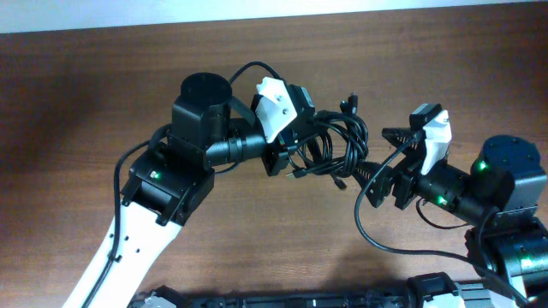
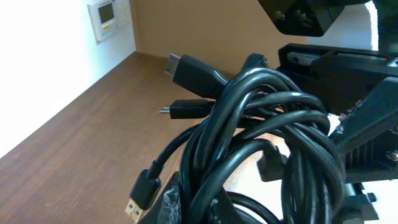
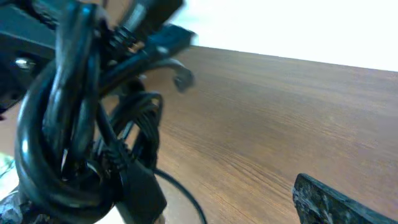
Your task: Untangle cables
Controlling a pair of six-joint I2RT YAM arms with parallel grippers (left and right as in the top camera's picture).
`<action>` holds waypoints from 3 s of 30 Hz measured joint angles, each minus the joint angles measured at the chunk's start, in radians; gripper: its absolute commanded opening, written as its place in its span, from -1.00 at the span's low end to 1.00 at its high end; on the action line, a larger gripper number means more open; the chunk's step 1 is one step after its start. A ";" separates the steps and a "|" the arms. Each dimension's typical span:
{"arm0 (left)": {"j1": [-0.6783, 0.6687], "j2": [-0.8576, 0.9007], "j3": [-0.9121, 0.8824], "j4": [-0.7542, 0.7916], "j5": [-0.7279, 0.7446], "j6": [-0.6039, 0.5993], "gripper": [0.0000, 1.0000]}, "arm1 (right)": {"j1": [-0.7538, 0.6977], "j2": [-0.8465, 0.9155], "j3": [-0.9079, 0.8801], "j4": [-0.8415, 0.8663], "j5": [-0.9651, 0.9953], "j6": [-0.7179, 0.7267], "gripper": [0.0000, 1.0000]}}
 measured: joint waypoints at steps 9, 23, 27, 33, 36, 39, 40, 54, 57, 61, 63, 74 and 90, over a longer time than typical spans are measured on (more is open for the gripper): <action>-0.010 0.000 0.001 -0.003 0.037 -0.001 -1.00 | 0.000 0.000 0.000 0.043 -0.085 -0.012 1.00; -0.067 0.018 0.001 -0.008 -0.052 0.006 -1.00 | 0.011 0.012 0.001 -0.011 0.209 0.058 0.84; -0.100 0.018 0.001 -0.046 -0.051 0.023 -1.00 | 0.010 0.035 0.002 -0.084 0.423 0.117 0.84; -0.131 0.018 0.001 -0.050 -0.027 0.047 -1.00 | 0.010 0.042 0.002 -0.115 0.535 0.149 0.84; -0.136 0.018 0.001 -0.071 -0.050 0.053 -1.00 | 0.010 0.042 0.005 -0.138 0.550 0.152 0.96; -0.143 0.018 0.001 -0.094 -0.118 0.053 -1.00 | 0.010 0.042 0.006 -0.157 0.564 0.159 0.99; -0.145 0.017 0.001 -0.101 -0.152 0.053 -1.00 | 0.010 0.044 0.006 -0.164 0.563 0.161 0.99; -0.149 0.002 0.001 -0.145 -0.563 0.051 -1.00 | 0.008 0.045 0.006 -0.163 0.228 -0.106 0.99; -0.149 0.002 0.001 -0.183 -0.575 0.094 -1.00 | 0.008 0.045 0.006 -0.123 0.193 -0.132 0.99; -0.149 0.002 0.001 -0.249 -0.581 0.175 -1.00 | 0.008 0.044 0.006 -0.060 0.181 -0.148 0.99; -0.149 0.002 0.001 -0.263 -0.579 0.202 -1.00 | 0.008 0.044 0.007 -0.039 0.188 -0.151 0.99; -0.148 -0.026 0.001 -0.272 -0.388 0.365 -1.00 | 0.008 0.043 0.008 -0.027 0.295 -0.194 0.99; -0.138 -0.034 0.000 -0.240 -0.301 0.394 -1.00 | -0.003 0.035 0.012 -0.051 0.266 -0.248 0.99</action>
